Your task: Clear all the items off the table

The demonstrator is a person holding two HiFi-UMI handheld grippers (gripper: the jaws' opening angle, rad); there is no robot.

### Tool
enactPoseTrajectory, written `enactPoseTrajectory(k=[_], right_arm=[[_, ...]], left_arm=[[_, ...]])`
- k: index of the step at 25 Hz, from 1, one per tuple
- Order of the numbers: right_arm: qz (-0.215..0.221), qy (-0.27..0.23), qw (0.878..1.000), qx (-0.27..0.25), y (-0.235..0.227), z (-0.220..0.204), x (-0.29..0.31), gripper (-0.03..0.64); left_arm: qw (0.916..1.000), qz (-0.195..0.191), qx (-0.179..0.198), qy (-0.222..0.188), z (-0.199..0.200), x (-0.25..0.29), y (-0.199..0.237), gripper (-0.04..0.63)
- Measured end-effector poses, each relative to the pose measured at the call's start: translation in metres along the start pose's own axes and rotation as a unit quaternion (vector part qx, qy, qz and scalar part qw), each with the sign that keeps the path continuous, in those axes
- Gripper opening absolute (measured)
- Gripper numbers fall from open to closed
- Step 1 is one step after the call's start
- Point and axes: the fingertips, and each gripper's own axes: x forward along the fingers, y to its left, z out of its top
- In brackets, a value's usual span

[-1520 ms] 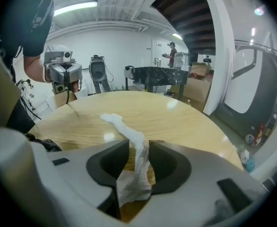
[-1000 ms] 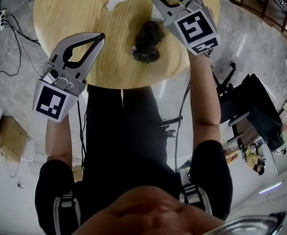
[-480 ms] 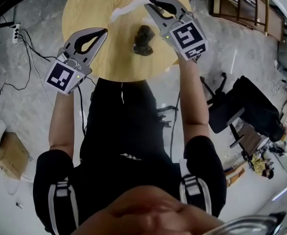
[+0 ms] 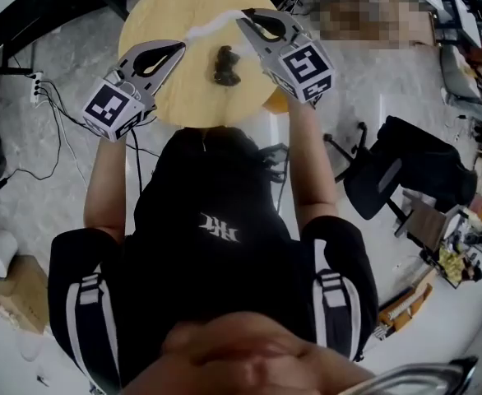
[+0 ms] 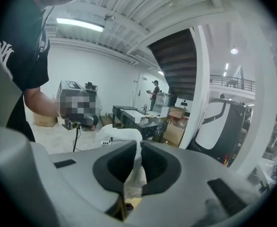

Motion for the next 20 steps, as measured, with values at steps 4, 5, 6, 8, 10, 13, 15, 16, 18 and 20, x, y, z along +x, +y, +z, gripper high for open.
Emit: enactPoseTrajectory(k=[4,5,6,8,10,13,15,16,18,20], right_arm=[[-0.005,-0.015,1.000,-0.003,0.007,0.015,-0.021,0.020],[-0.006,-0.019,1.000,-0.004,0.007,0.017,-0.027,0.020],[-0.007,-0.023,1.000,-0.005,0.006,0.018,-0.033,0.020],[-0.008,-0.031,0.999,-0.001,0.004,0.017,-0.048,0.020],[-0.011,-0.041,0.999,0.005,0.001,0.012,-0.066,0.020],[-0.014,-0.050,0.999,0.009,-0.004,0.000,-0.097,0.020],[-0.018,-0.055,0.998,0.012,-0.009,-0.010,-0.122,0.020],[-0.020,-0.057,0.998,0.015,-0.012,-0.016,-0.136,0.020],[-0.023,-0.058,0.998,0.020,-0.018,-0.030,-0.164,0.020],[-0.026,-0.058,0.998,0.021,-0.025,-0.043,-0.193,0.020]], left_arm=[[0.9999,-0.004,0.012,-0.005,0.021,-0.011,-0.014,0.012],[0.9999,-0.002,0.012,-0.007,0.025,-0.012,-0.017,0.012],[0.9999,-0.001,0.013,-0.008,0.028,-0.011,-0.021,0.012],[0.9999,0.001,0.013,-0.009,0.034,-0.007,-0.031,0.012],[0.9998,0.003,0.015,-0.010,0.040,0.001,-0.043,0.012],[0.9996,0.004,0.025,-0.010,0.051,0.018,-0.065,0.012],[0.9995,0.003,0.032,-0.008,0.056,0.034,-0.085,0.012],[0.9994,0.001,0.033,-0.007,0.057,0.043,-0.096,0.012],[0.9996,-0.004,0.028,-0.005,0.058,0.063,-0.118,0.012],[0.9997,-0.009,0.020,-0.006,0.059,0.085,-0.141,0.012]])
